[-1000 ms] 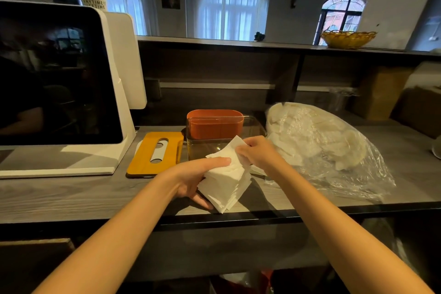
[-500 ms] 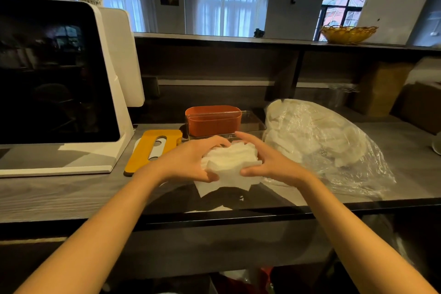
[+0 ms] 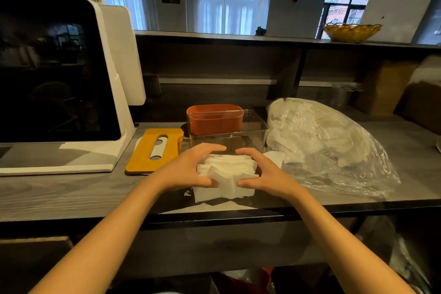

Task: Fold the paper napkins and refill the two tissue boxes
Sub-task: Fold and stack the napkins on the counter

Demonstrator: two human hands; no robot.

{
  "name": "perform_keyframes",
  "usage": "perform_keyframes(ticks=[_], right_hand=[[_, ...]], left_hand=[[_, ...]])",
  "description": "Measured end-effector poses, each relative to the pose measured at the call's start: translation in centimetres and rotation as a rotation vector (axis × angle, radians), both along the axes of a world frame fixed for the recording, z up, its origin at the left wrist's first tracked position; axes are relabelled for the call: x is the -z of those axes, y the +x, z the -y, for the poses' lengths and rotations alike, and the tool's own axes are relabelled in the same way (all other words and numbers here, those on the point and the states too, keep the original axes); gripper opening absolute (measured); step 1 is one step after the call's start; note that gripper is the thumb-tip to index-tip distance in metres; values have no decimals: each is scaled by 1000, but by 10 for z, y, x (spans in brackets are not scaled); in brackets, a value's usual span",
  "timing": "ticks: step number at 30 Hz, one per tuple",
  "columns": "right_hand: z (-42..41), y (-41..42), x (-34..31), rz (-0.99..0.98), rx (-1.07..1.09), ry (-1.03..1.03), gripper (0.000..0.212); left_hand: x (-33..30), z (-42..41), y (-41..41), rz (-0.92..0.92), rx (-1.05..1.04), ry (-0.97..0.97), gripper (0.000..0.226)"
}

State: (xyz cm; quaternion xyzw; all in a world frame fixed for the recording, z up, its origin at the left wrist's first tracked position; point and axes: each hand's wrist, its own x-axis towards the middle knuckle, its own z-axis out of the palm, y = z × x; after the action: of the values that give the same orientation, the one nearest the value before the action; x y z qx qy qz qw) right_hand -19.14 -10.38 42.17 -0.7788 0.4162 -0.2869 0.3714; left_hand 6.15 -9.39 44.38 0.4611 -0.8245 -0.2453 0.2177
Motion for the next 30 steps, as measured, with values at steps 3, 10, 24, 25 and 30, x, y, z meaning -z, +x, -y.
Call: perform_keyframes(ticks=[3, 10, 24, 25, 30], right_hand=[[-3, 7, 4, 63, 98, -43, 69], [-12, 28, 11, 268, 227, 98, 86], [-19, 71, 15, 640, 673, 13, 48], [-20, 72, 14, 613, 650, -9, 48], [-16, 73, 14, 580, 637, 3, 44]], left_hand=[[14, -8, -7, -242, -153, -38, 72], [39, -21, -48, -705, -470, -60, 31], [36, -29, -73, -1002, -655, -32, 45], [35, -29, -73, -995, -659, -21, 49], [34, -25, -76, -960, -706, -7, 30]])
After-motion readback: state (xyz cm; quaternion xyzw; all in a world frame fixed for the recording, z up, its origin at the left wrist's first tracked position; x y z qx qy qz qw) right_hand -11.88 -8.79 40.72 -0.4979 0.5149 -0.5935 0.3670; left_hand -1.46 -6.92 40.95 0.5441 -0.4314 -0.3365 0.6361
